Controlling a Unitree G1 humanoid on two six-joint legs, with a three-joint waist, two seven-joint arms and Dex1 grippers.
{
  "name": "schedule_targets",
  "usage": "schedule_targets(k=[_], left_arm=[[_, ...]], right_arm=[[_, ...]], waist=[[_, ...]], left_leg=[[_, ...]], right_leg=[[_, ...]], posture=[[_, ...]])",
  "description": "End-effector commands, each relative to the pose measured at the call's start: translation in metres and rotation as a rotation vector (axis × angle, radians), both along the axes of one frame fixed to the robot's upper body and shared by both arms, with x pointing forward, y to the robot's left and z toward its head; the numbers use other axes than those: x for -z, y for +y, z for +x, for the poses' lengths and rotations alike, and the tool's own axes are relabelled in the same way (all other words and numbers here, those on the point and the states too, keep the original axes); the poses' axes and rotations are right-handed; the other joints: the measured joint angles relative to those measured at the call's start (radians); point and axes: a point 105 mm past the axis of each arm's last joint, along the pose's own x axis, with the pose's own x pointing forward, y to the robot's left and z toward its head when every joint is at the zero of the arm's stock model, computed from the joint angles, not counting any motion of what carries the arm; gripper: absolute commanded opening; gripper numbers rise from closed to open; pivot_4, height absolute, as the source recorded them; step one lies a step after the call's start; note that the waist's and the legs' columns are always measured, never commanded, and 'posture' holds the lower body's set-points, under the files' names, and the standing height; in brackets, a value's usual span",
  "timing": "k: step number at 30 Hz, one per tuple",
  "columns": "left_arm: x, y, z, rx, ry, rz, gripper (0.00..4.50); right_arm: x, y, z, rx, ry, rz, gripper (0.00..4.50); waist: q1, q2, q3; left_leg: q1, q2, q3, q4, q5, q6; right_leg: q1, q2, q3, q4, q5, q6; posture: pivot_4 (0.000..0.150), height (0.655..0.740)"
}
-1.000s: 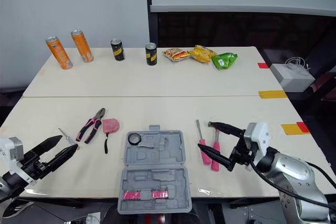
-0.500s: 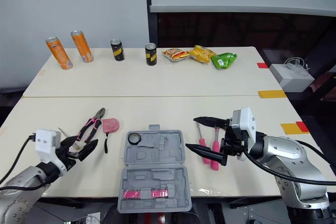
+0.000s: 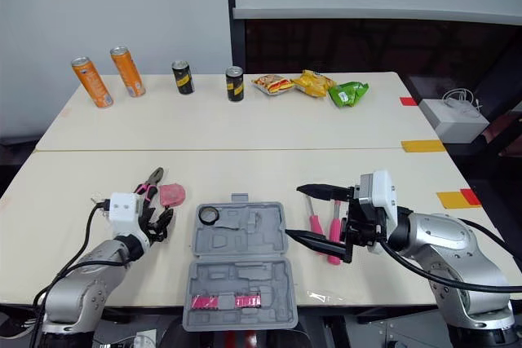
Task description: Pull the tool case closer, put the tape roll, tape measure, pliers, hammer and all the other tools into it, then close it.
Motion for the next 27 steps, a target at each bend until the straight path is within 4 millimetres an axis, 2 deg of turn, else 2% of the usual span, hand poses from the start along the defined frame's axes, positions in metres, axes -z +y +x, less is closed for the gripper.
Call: schedule_targets(k=[1, 17, 20, 25, 26, 27], left_arm=[[-0.005, -0.003, 0.005, -0.004, -0.018, 0.032, 2.71], [0.012, 0.003, 0.016, -0.089, 0.075, 0.044, 2.71], [0.014, 0.001, 0.015, -0.084, 0.088, 0.036, 1.97], [0.019, 0.002, 0.009, -0.082, 0.106, 0.028, 0.26], [0.02, 0.003, 0.007, -0.08, 0.11, 0.027, 0.02], [0.021, 0.003, 0.004, -0.076, 0.115, 0.027, 0.02]], right_arm=[[-0.011, 0.001, -0.005, -0.005, -0.05, -0.009, 4.5], [-0.011, -0.002, -0.008, 0.0, -0.045, 0.013, 4.5], [-0.011, -0.003, -0.009, 0.003, -0.045, 0.013, 4.5], [-0.01, -0.004, -0.01, 0.006, -0.045, 0.011, 4.5], [-0.01, -0.004, -0.01, 0.007, -0.044, 0.011, 4.5], [-0.01, -0.004, -0.01, 0.007, -0.043, 0.011, 4.5]], waist=[[0.0, 0.0, 0.0], [0.002, 0.0, 0.0], [0.003, 0.0, 0.0], [0.005, 0.001, 0.0], [0.005, 0.001, -0.001], [0.005, 0.001, -0.001]], left_leg=[[0.0, 0.0, 0.0, 0.0, 0.0, 0.0], [-0.002, 0.0, -0.002, 0.0, 0.0, 0.0], [-0.002, -0.001, -0.002, 0.0, 0.0, 0.0], [-0.002, -0.001, -0.002, 0.0, 0.0, 0.0], [-0.003, -0.001, -0.002, 0.0, 0.0, 0.0], [-0.003, -0.001, -0.002, 0.0, 0.0, 0.0]], right_leg=[[0.0, 0.0, 0.0, 0.0, 0.0, 0.0], [-0.001, 0.0, -0.002, -0.001, 0.0, 0.0], [0.0, -0.001, -0.002, -0.001, 0.0, 0.0], [0.0, -0.001, -0.002, -0.001, 0.0, 0.0], [0.0, -0.001, -0.002, -0.002, 0.0, 0.0], [0.0, -0.001, -0.002, -0.002, 0.0, 0.0]], posture=[[0.15, 0.74], [0.15, 0.74], [0.15, 0.74], [0.15, 0.74], [0.15, 0.74], [0.15, 0.74]])
